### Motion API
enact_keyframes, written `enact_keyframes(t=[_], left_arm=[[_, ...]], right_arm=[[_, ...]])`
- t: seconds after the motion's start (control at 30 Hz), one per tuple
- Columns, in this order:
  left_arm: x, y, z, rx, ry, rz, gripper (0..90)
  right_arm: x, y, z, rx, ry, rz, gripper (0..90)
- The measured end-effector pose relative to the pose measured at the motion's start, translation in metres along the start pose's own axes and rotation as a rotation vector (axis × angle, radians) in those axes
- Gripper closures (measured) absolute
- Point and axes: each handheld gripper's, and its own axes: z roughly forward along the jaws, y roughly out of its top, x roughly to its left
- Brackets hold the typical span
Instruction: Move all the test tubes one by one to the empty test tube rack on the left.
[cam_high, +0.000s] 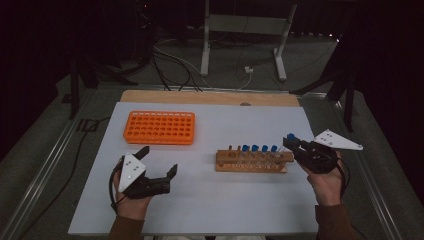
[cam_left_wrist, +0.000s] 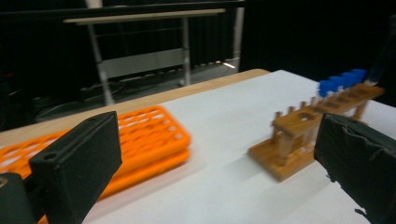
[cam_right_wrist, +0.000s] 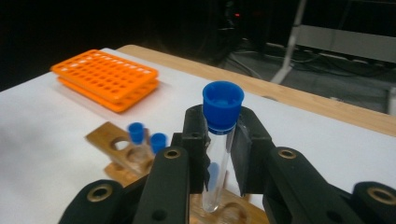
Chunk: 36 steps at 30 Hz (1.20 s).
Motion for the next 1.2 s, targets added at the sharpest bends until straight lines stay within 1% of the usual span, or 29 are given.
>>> enact_keyframes(t=[0.03, 0.07, 0.1, 0.13, 0.17, 0.2, 0.37, 0.5, 0.53, 0.6, 0.63, 0.67, 0.73, 0.77, 0.8, 0.83, 0.87, 0.9, 0.93, 0.97, 1.0, 1.03, 1.07, 1.13, 1.2], left_arm=[[-0.003, 0.002, 0.005, -0.005, -0.017, 0.007, 2.0], [-0.006, 0.004, 0.01, -0.012, -0.035, 0.006, 2.0], [-0.009, 0.005, 0.015, -0.019, -0.051, 0.0, 2.2], [-0.012, 0.007, 0.02, -0.02, -0.066, -0.001, 2.2], [-0.015, 0.009, 0.025, -0.02, -0.075, -0.004, 2.9], [-0.018, 0.01, 0.029, -0.018, -0.086, -0.008, 2.9], [-0.035, 0.016, 0.051, 0.001, -0.13, -0.013, 5.2], [-0.05, 0.018, 0.067, 0.021, -0.169, 0.001, 7.3], [-0.054, 0.018, 0.071, 0.027, -0.18, 0.008, 8.9], [-0.064, 0.019, 0.079, 0.038, -0.201, 0.027, 9.3], [-0.069, 0.019, 0.083, 0.044, -0.209, 0.04, 11.1], [-0.074, 0.019, 0.087, 0.046, -0.221, 0.047, 15.1], [-0.083, 0.021, 0.094, 0.049, -0.255, 0.047, 16.6], [-0.093, 0.022, 0.102, 0.055, -0.279, 0.058, 18.4], [-0.093, 0.022, 0.102, 0.055, -0.279, 0.058, 21.2], [-0.098, 0.022, 0.105, 0.057, -0.293, 0.066, 21.2], [-0.102, 0.023, 0.109, 0.062, -0.3, 0.074, 23.7], [-0.106, 0.023, 0.112, 0.067, -0.309, 0.08, 28.9], [-0.11, 0.023, 0.115, 0.066, -0.322, 0.08, 28.9], [-0.113, 0.023, 0.117, 0.064, -0.342, 0.082, 39.4], [-0.115, 0.023, 0.119, 0.061, -0.358, 0.087, 39.4], [-0.118, 0.023, 0.12, 0.06, -0.368, 0.088, 46.5], [-0.12, 0.022, 0.122, 0.061, -0.376, 0.094, 46.5], [-0.124, 0.022, 0.125, 0.063, -0.394, 0.098, 50.9], [-0.128, 0.021, 0.128, 0.066, -0.402, 0.102, 55.4]], right_arm=[[0.0, 0.0, 0.0, 0.0, 0.0, 0.0, 77.0], [0.002, 0.0, 0.001, 0.003, 0.009, -0.003, 77.0], [0.008, 0.001, 0.003, 0.011, 0.023, -0.01, 77.0], [0.008, 0.001, 0.003, 0.011, 0.023, -0.01, 77.0], [0.014, 0.001, 0.007, 0.019, 0.038, -0.023, 77.0], [0.014, 0.001, 0.007, 0.019, 0.038, -0.023, 77.0], [0.03, 0.0, 0.016, 0.036, 0.075, -0.052, 77.0], [0.037, 0.0, 0.02, 0.04, 0.091, -0.063, 77.0], [0.041, 0.0, 0.021, 0.038, 0.102, -0.066, 77.0], [0.043, 0.0, 0.022, 0.037, 0.111, -0.065, 77.0], [0.045, 0.001, 0.023, 0.034, 0.118, -0.063, 77.0], [0.049, 0.001, 0.025, 0.028, 0.134, -0.067, 77.0], [0.052, 0.001, 0.026, 0.029, 0.139, -0.069, 77.0], [0.057, 0.001, 0.028, 0.031, 0.15, -0.075, 77.0], [0.057, 0.001, 0.028, 0.031, 0.15, -0.075, 77.0], [0.059, 0.001, 0.028, 0.031, 0.156, -0.079, 77.0], [0.061, 0.001, 0.029, 0.03, 0.161, -0.081, 77.0], [0.065, 0.002, 0.029, 0.027, 0.17, -0.091, 77.0], [0.065, 0.002, 0.029, 0.027, 0.17, -0.091, 77.0], [0.068, 0.002, 0.029, 0.027, 0.181, -0.095, 77.0], [0.068, 0.002, 0.029, 0.027, 0.181, -0.095, 77.0], [0.069, 0.003, 0.029, 0.023, 0.201, -0.088, 77.0], [0.069, 0.003, 0.029, 0.023, 0.201, -0.088, 77.0], [0.069, 0.003, 0.029, 0.024, 0.213, -0.083, 77.0], [0.069, 0.003, 0.029, 0.024, 0.228, -0.071, 77.0]])
